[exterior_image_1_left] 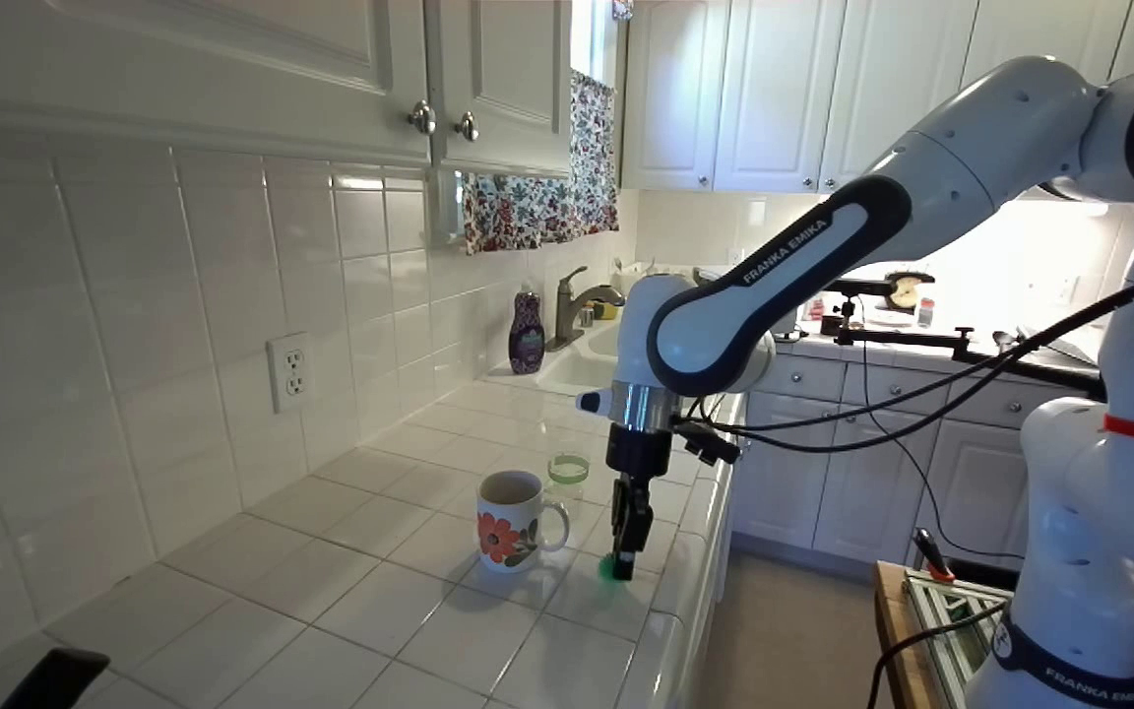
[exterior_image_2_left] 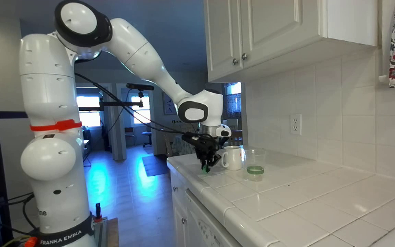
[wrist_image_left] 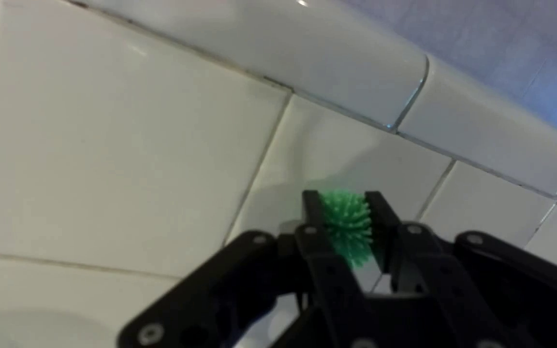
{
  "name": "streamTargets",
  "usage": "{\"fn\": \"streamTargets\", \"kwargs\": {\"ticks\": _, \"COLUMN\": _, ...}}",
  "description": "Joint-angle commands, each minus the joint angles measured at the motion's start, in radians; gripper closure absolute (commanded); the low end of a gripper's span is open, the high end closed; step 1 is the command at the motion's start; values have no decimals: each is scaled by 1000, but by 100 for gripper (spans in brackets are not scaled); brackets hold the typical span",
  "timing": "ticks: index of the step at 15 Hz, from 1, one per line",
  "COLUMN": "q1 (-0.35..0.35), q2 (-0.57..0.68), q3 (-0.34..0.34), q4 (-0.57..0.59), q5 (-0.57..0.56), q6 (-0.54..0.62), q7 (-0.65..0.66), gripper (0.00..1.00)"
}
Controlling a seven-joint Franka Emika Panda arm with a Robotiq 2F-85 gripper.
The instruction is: Pick up the green object, then place it inside the cup
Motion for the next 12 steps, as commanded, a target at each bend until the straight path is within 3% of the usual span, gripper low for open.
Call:
{"fn": "streamTargets", "kwargs": {"ticks": 1, "q1": 10, "q2": -82, "q3": 24, "q4": -22, "q5": -75, "q6": -34, "q7": 96, "gripper": 93}}
{"fn": "streamTargets", "kwargs": {"ticks": 8, "q1": 11, "q2": -229, "q3": 39, "q4": -27, "q5": -276, "q6": -145, "q7": 349, "gripper": 93}}
{"fn": "streamTargets", "kwargs": {"ticks": 12, "q1": -5, "q2": -291, "q3": 12, "q4": -18, "q5": -353, "q6": -146, "q7": 372, "gripper": 93}}
